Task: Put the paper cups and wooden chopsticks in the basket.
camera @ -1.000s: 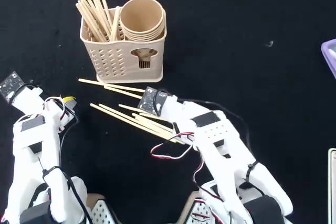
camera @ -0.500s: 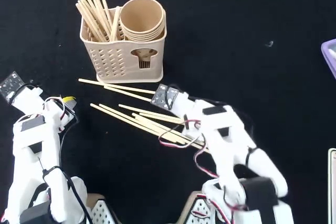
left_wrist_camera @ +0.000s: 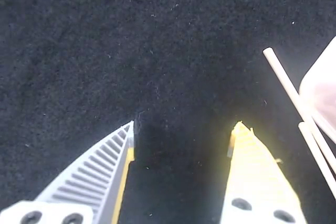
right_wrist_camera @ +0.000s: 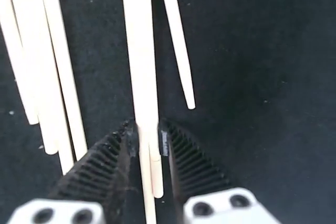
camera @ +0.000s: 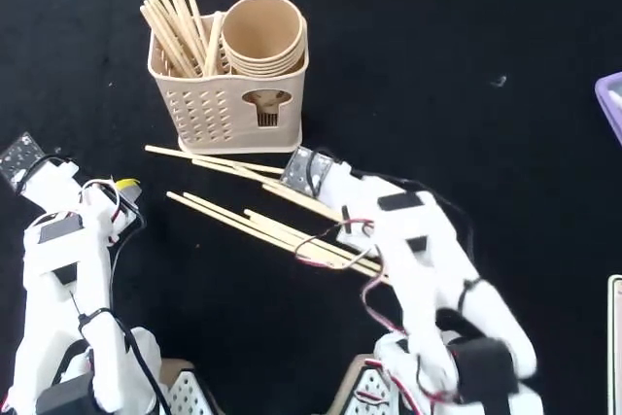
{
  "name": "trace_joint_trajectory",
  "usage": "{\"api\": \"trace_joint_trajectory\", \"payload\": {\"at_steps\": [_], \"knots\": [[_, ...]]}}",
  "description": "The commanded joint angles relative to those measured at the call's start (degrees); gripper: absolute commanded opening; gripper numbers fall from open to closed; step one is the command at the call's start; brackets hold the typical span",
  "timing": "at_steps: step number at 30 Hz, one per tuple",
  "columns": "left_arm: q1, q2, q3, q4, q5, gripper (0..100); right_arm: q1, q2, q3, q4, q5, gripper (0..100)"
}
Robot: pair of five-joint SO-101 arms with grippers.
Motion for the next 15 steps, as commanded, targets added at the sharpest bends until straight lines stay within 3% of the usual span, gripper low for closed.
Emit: {"api": "trace_joint_trajectory", "payload": {"at_steps": [1,5,11,15], "knots": [[0.31,-1.49,-0.22,-0.70,0.53,29,0.53,-8.22,1.71,0.18,0.35,1.0],[0.31,-1.49,-0.22,-0.70,0.53,29,-2.29,-17.19,2.24,8.35,-2.90,1.0],[0.31,-1.49,-0.31,-0.79,0.53,29,-15.65,-31.69,-3.21,24.09,-13.98,1.0],[0.31,-1.49,-0.22,-0.79,0.53,29,-24.26,-38.90,-8.66,26.46,-19.43,1.0]]}}
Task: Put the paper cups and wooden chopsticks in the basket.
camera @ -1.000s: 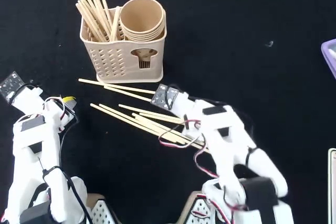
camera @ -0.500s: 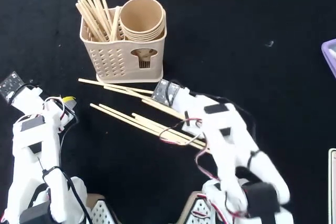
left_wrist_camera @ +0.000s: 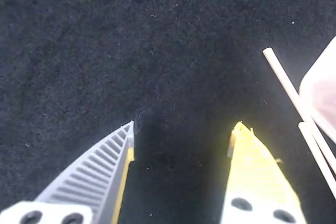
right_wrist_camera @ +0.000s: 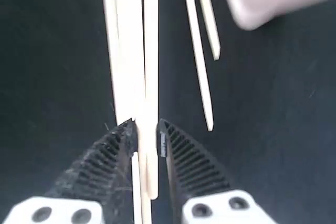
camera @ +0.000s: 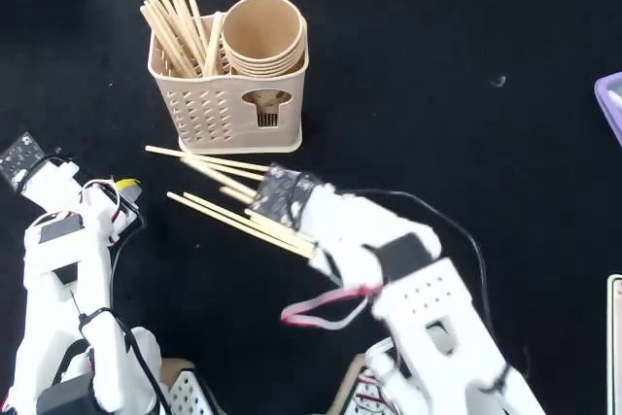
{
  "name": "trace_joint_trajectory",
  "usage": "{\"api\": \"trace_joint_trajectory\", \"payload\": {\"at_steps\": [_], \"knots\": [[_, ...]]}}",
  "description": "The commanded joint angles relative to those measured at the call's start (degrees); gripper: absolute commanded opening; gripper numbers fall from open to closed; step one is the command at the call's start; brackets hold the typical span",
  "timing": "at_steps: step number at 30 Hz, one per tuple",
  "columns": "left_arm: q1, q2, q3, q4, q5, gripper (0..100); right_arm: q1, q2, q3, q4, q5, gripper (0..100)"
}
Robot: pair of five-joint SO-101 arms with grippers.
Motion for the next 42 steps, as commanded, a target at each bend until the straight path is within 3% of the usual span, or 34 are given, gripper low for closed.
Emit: {"api": "trace_joint_trajectory", "payload": {"at_steps": [1,10,20,34,42], "knots": [[0.31,-1.49,-0.22,-0.79,0.53,29,-6.59,-6.55,-6.20,-0.62,-4.31,1.0],[0.66,-1.05,-0.22,-0.79,0.62,29,-6.77,-5.67,-5.85,-31.47,-18.99,1.1],[0.75,-0.97,-0.22,-0.79,0.62,29,-6.86,8.22,-10.51,-64.09,-27.52,1.1],[0.75,-0.88,-0.13,-0.79,0.62,29,-6.86,41.01,-44.44,-66.11,-31.21,1.1],[0.75,-0.88,-0.13,-0.79,0.62,29,-6.59,53.41,-53.93,-66.46,-30.77,1.1]]}}
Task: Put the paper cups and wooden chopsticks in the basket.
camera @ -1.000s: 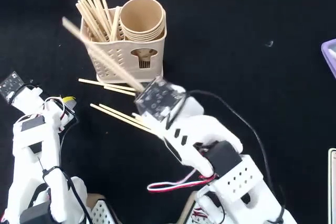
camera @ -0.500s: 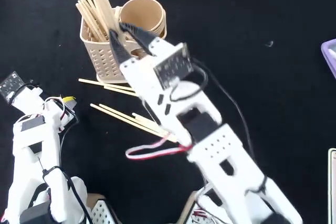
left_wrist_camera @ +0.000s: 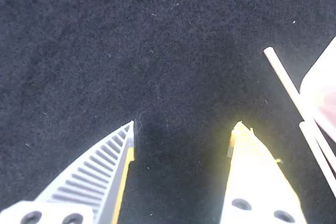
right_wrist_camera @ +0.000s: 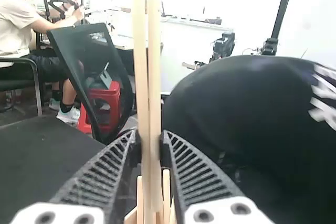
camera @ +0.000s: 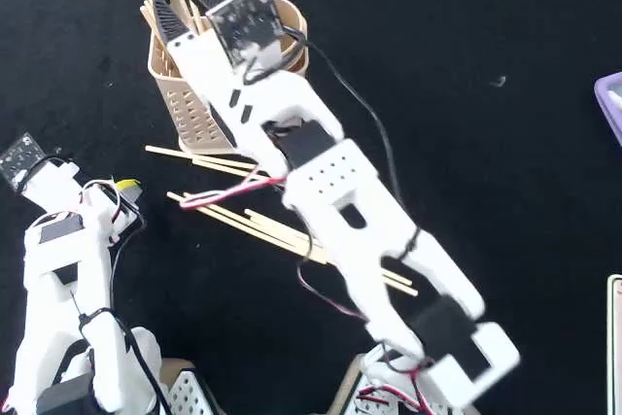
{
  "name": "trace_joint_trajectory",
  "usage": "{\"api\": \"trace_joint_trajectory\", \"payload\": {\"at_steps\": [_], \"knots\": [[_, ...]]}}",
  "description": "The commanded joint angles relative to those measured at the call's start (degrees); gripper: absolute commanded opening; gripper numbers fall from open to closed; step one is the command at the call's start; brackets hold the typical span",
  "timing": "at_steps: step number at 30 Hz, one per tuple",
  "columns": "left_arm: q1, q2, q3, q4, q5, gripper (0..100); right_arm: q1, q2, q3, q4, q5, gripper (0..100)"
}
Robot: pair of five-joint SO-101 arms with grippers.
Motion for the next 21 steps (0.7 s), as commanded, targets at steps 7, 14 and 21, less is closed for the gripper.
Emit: {"api": "trace_joint_trajectory", "payload": {"at_steps": [7,14,21], "knots": [[0.75,-0.88,-0.22,-0.79,0.62,29,-0.53,8.84,-8.66,-1.58,-0.09,1.1],[0.75,-0.88,-0.22,-0.79,0.62,29,-0.53,12.00,-5.41,-1.58,0.00,1.1],[0.75,-0.88,-0.22,-0.79,0.62,29,-0.44,9.54,2.77,-1.67,0.09,1.1]]}}
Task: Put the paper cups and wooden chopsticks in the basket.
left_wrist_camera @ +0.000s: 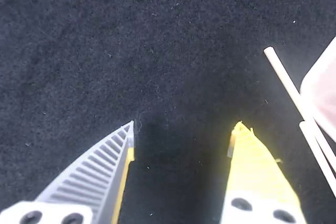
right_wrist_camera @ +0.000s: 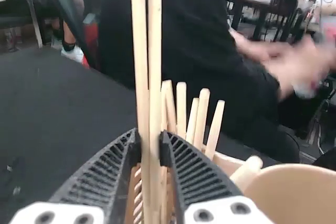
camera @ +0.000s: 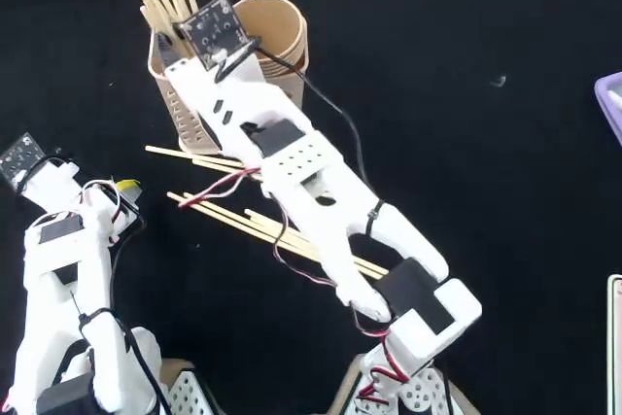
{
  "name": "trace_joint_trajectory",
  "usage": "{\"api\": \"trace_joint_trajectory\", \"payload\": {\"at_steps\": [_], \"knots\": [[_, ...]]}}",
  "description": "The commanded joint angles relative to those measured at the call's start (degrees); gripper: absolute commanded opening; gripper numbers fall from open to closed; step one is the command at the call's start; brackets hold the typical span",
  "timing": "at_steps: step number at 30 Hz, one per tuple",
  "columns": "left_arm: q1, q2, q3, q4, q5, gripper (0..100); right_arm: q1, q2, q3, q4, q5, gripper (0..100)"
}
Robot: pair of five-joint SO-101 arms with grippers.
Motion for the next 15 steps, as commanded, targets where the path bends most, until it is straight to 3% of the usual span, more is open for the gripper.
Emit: {"api": "trace_joint_trajectory", "payload": {"at_steps": [1,6,12,15], "knots": [[0.75,-0.88,-0.22,-0.79,0.62,29,-0.35,-3.56,1.98,-1.67,0.09,1.1],[0.84,-0.88,-0.22,-0.79,0.62,29,-0.35,-6.37,3.74,-1.67,0.09,1.5],[0.84,-0.88,-0.22,-0.79,0.62,29,-0.70,-7.08,3.82,-1.23,0.09,19.3],[0.84,-0.88,-0.22,-0.79,0.62,29,-0.62,-7.96,3.03,-1.23,0.09,19.7]]}}
